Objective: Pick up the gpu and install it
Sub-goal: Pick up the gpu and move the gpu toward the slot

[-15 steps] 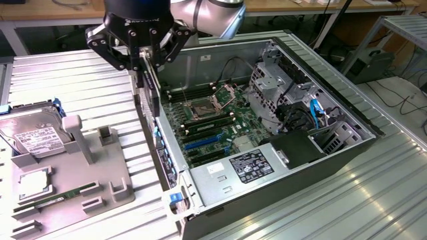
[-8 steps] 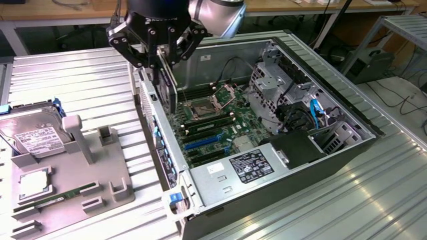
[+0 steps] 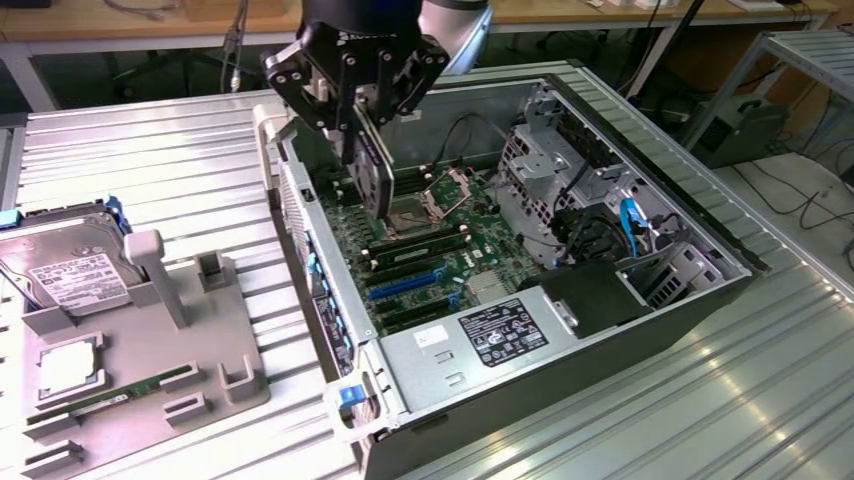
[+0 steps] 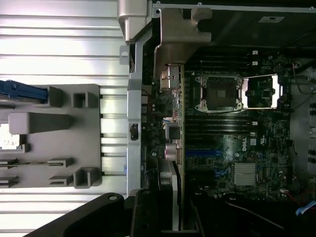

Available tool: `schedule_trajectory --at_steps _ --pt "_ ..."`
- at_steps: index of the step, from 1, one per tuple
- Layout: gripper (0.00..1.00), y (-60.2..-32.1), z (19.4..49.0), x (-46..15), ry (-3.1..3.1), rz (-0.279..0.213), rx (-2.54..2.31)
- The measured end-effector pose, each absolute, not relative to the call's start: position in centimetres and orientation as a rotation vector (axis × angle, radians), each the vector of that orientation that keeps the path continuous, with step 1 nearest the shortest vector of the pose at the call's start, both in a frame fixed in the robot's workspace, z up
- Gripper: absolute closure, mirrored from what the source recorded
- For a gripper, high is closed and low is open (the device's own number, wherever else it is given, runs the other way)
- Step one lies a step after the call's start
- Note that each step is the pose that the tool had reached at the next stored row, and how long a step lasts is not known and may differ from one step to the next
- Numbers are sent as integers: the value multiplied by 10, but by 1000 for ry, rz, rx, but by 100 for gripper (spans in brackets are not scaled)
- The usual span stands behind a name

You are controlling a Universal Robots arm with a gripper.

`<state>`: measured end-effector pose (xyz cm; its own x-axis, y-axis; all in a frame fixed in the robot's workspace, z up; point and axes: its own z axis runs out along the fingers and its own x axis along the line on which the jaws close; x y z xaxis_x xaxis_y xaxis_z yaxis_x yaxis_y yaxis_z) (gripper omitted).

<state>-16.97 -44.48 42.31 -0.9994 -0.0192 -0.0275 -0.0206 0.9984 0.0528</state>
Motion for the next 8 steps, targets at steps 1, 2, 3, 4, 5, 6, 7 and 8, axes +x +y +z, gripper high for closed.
schedule_trajectory --at_steps 1,2,3,4,5,6,7,8 --pt "72 -445 423 -168 3113 83 -40" --pt "72 -445 423 -164 3114 83 -47" --pt "72 -445 423 -161 3114 83 -50" --pt "72 -445 423 -158 3114 83 -51" --pt "72 -445 423 -154 3113 83 -51" --pt "72 -445 423 -151 3114 83 -51" --pt "72 -445 423 -148 3114 81 -51" --pt "72 -445 423 -144 3114 74 -51"
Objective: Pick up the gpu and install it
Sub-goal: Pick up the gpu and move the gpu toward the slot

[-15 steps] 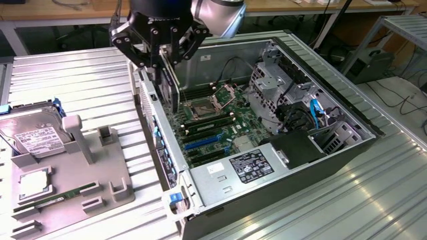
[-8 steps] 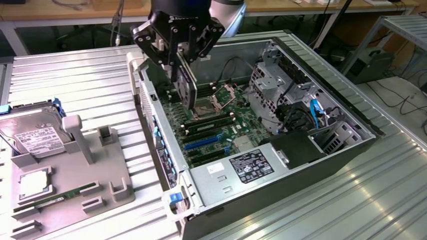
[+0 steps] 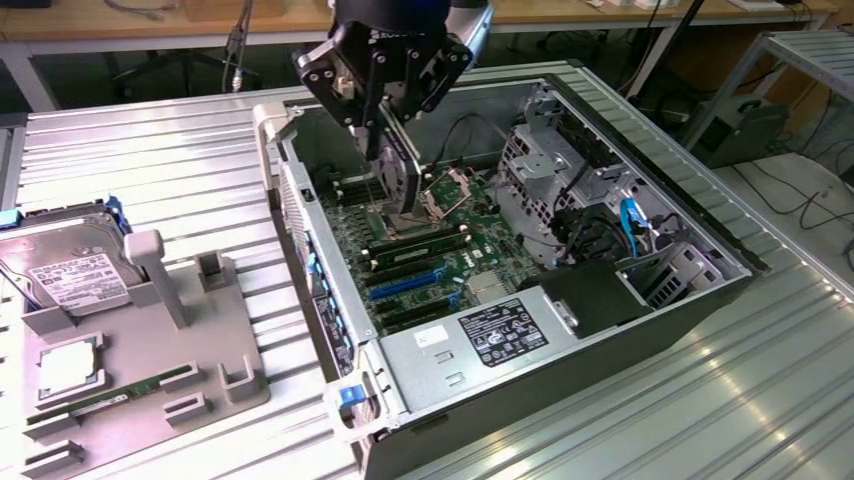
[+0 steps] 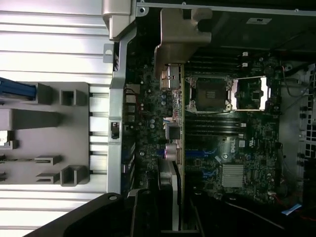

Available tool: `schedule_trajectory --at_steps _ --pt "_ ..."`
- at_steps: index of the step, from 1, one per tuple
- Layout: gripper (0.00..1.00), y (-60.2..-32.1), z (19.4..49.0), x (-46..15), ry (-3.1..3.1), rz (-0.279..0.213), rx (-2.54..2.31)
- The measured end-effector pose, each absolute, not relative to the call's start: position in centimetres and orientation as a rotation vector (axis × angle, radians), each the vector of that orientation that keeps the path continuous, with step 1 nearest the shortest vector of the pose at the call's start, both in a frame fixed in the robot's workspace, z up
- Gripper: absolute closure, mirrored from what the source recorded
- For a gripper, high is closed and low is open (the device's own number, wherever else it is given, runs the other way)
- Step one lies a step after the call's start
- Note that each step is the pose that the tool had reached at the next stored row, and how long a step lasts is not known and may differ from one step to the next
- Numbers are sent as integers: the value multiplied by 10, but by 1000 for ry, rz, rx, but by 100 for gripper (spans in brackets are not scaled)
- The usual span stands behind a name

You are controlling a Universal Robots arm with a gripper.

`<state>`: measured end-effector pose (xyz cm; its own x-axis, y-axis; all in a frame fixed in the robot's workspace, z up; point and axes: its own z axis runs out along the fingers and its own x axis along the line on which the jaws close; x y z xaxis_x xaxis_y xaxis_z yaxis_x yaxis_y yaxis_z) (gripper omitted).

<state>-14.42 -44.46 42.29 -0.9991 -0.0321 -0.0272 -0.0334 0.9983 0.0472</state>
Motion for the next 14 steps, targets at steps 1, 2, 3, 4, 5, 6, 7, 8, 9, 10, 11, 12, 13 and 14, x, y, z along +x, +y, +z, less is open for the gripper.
schedule_trajectory --at_steps 1,2,3,4,5,6,7,8,9,10,11,12,13,14 --pt "72 -445 423 -141 3114 64 -51" --pt "72 -444 423 -138 3114 49 -51" --pt "72 -444 423 -135 3115 38 -52" --pt "72 -444 423 -130 3115 21 -52" --pt "72 -444 423 -128 3115 14 -52" --pt "72 -444 422 -123 3115 11 -52" --pt "72 -444 422 -119 3115 11 -52" --pt "72 -444 422 -115 3115 11 -52" --pt "72 -443 422 -112 3115 11 -52" --pt "72 -443 422 -108 3115 11 -52" --pt "72 -443 422 -105 3115 11 -52" --pt "72 -443 422 -100 3115 11 -52" --pt "72 -443 422 -96 3115 11 -52" --pt "72 -443 422 -91 3115 11 -52"
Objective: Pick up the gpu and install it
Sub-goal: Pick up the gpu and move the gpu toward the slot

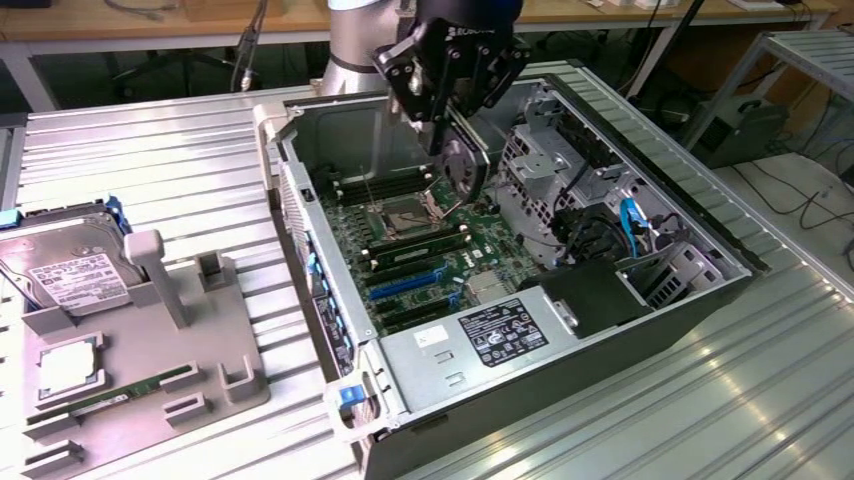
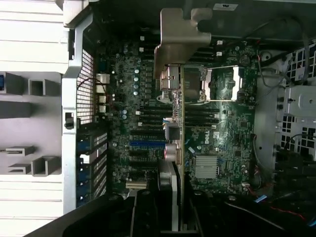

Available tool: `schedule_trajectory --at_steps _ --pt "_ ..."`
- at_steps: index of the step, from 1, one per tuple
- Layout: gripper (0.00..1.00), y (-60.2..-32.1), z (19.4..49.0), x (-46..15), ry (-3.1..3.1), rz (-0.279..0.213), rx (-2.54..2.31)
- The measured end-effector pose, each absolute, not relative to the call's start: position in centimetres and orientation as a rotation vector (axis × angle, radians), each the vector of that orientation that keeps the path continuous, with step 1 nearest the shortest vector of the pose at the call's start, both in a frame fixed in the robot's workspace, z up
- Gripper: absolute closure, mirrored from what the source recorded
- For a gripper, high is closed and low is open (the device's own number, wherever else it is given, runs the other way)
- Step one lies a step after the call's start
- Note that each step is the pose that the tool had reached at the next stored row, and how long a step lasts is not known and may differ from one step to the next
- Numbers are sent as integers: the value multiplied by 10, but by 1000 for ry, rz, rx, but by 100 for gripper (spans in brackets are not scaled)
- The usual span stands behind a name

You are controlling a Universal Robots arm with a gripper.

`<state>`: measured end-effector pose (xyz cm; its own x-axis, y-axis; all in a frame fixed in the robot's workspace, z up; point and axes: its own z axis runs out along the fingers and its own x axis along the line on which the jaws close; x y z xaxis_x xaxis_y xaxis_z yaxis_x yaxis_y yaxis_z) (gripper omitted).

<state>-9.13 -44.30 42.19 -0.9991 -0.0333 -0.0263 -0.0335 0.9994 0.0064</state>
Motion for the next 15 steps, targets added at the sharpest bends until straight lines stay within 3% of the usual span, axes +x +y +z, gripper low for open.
schedule_trajectory --at_steps 15 --pt "72 -443 421 -49 3115 11 -52"
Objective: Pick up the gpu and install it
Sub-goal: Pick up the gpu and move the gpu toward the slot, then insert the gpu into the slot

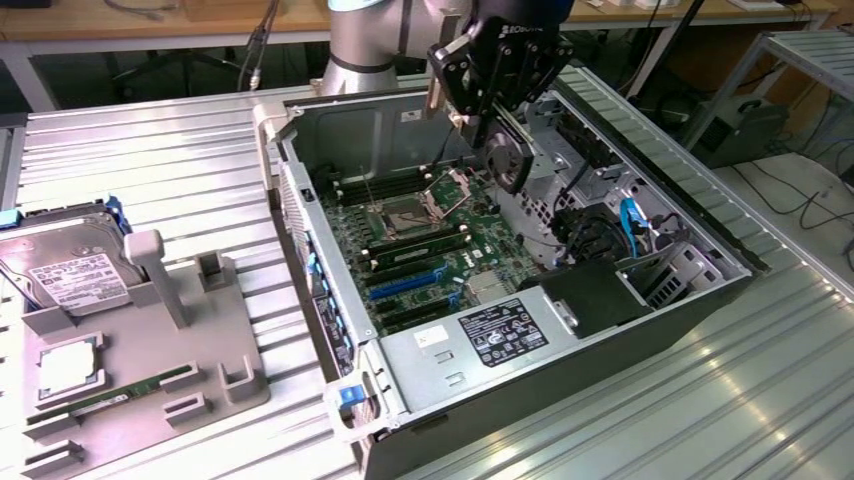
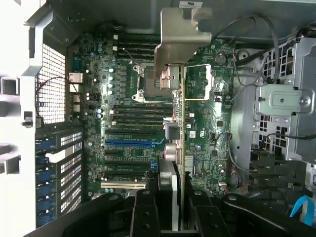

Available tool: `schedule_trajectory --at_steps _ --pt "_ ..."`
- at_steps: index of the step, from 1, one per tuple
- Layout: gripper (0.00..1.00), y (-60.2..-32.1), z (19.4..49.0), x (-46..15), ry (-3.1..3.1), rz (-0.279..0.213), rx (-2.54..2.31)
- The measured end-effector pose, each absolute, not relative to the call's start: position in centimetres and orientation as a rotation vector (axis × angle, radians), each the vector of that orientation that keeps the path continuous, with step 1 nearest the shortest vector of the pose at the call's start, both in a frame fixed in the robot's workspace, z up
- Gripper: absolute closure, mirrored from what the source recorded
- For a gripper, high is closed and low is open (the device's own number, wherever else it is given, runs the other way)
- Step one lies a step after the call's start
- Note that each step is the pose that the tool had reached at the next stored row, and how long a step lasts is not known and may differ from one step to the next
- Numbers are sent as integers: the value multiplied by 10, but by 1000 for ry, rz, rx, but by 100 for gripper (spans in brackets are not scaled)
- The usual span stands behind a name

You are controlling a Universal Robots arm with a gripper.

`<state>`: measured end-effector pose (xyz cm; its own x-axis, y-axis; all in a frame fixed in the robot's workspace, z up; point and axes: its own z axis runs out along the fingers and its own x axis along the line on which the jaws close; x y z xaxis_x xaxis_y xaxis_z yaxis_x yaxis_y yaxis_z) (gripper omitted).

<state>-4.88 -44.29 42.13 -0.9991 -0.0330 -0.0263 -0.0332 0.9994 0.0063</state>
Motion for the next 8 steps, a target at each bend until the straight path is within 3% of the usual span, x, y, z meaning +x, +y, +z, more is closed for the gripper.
schedule_trajectory --at_steps 8 --pt "72 -443 421 -49 3115 11 -52"
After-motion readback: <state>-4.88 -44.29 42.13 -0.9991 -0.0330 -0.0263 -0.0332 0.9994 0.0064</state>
